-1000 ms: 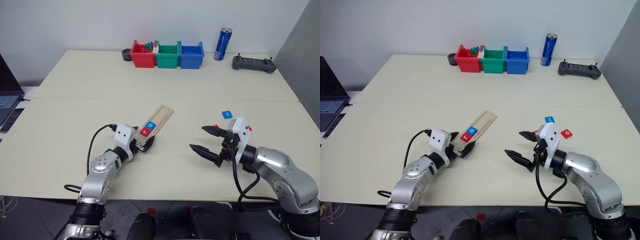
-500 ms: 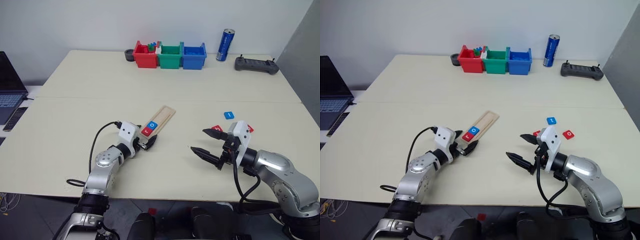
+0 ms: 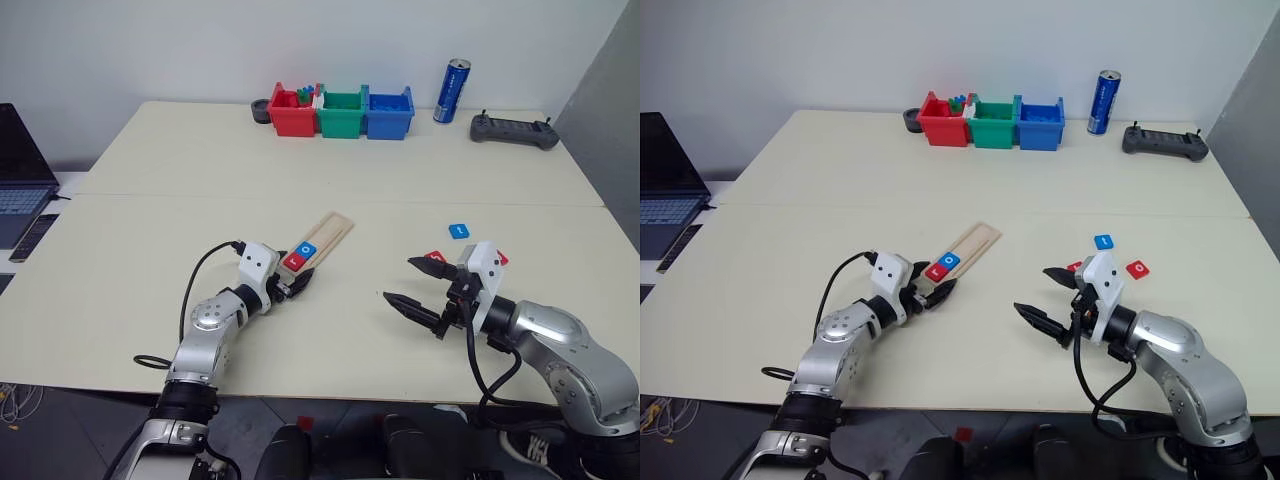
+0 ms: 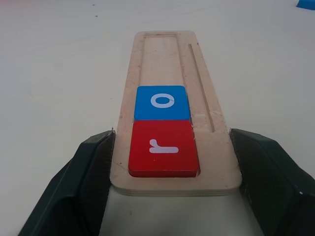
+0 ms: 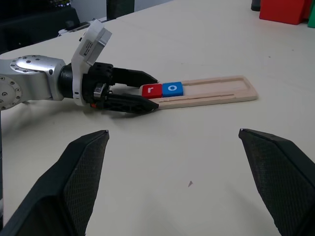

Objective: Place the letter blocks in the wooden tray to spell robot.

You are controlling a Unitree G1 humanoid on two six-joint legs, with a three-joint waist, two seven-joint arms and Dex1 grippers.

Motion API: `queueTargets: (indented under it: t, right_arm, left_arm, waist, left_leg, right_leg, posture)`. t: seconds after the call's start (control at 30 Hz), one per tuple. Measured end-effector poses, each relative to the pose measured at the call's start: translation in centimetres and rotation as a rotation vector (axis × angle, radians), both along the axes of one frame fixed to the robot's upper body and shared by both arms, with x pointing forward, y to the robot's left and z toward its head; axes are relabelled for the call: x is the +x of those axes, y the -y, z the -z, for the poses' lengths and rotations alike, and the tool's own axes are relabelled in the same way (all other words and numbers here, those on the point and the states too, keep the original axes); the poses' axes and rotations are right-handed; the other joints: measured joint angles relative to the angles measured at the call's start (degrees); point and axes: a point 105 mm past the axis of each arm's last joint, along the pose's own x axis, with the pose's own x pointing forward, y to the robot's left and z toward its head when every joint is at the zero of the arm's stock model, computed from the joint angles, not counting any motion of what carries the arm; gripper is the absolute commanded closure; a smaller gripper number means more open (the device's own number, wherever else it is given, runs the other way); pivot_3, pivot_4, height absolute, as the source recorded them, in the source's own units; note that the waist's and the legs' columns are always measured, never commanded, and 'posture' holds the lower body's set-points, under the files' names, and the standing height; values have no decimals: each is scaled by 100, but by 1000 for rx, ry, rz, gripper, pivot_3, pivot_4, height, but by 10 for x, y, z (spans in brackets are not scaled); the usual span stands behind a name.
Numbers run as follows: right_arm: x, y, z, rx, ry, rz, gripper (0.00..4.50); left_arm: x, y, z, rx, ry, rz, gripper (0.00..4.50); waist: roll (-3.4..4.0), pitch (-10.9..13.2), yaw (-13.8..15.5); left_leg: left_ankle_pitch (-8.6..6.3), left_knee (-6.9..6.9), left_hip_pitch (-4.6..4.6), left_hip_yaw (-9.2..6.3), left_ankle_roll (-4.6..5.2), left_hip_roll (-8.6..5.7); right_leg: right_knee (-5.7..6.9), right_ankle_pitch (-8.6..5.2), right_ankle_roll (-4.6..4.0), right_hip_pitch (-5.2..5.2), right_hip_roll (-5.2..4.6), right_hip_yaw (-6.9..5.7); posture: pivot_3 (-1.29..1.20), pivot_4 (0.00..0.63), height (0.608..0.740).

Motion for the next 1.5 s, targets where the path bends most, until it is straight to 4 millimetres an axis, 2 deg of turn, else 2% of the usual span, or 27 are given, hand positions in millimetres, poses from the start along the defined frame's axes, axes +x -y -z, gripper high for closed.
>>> queueTargets:
  t: [0.13,0.2,0.33,0.47,0.63,0.77,0.87,1.03,1.17,1.5]
  right_arm:
    - [-2,15,-4,-74,31,-33,0]
    - [-7,24,0,-121,21,-71,0]
    - [-10,36,11,-160,-17,-114,0]
    - [-12,44,13,-169,-19,-136,0]
    - [-17,47,22,-183,-27,-138,0]
    - [-17,48,22,-187,-26,-137,0]
    - [-16,48,21,-187,-23,-133,0]
    - [-14,48,19,-187,-12,-122,0]
    - [-13,48,17,-188,-6,-122,0]
    - [-9,48,15,-188,-1,-102,0]
  left_arm:
    - [-20,19,2,9,-20,233,1141]
    - [-35,31,3,27,-25,387,1141]
    - [-45,36,-1,56,-12,558,1141]
    - [-43,32,-10,94,28,658,1141]
    - [-50,30,-2,95,32,739,1141]
    - [-57,39,5,82,41,806,1141]
    - [-52,45,7,74,35,812,1141]
    - [-43,48,-1,99,74,837,1141]
    - [-45,50,7,97,60,859,1141]
    - [-41,52,8,131,76,883,1141]
  waist:
    - [-2,1,6]
    - [-5,3,16]
    - [-8,5,-1]
    - [-7,5,-15]
    - [-8,5,-9]
    - [-8,5,1]
    - [-10,6,1]
    - [-9,6,-12]
    - [-10,6,-7]
    - [-8,5,-1]
  left_leg:
    - [0,-2,-5,1,0,-2]
    - [0,-3,-7,-1,0,-2]
    - [0,-2,-5,0,1,2]
    - [0,-1,-3,3,1,2]
    - [-1,-1,-6,3,2,1]
    - [-1,2,-6,2,2,0]
    - [0,6,-7,1,2,0]
    - [-1,5,-6,2,2,0]
    - [-1,6,-7,0,2,-1]
    - [-1,11,-6,0,2,-2]
  right_leg:
    - [-6,0,0,-1,-2,-1]
    - [-7,0,-1,-2,-2,-4]
    - [-4,0,-1,-3,3,-3]
    - [-3,0,0,-3,4,0]
    - [-4,0,-1,-4,1,1]
    - [-2,0,-1,-4,1,0]
    - [0,0,-1,-4,2,-1]
    - [0,0,-1,-4,2,0]
    - [1,0,-1,-4,2,-1]
    - [5,1,-1,-2,2,0]
  posture:
    - [0,150,740]
    - [0,150,740]
    - [0,150,740]
    - [0,150,740]
    - [0,150,740]
    - [0,150,740]
    - [0,150,740]
    - [0,150,740]
    - [0,150,740]
    - [0,150,740]
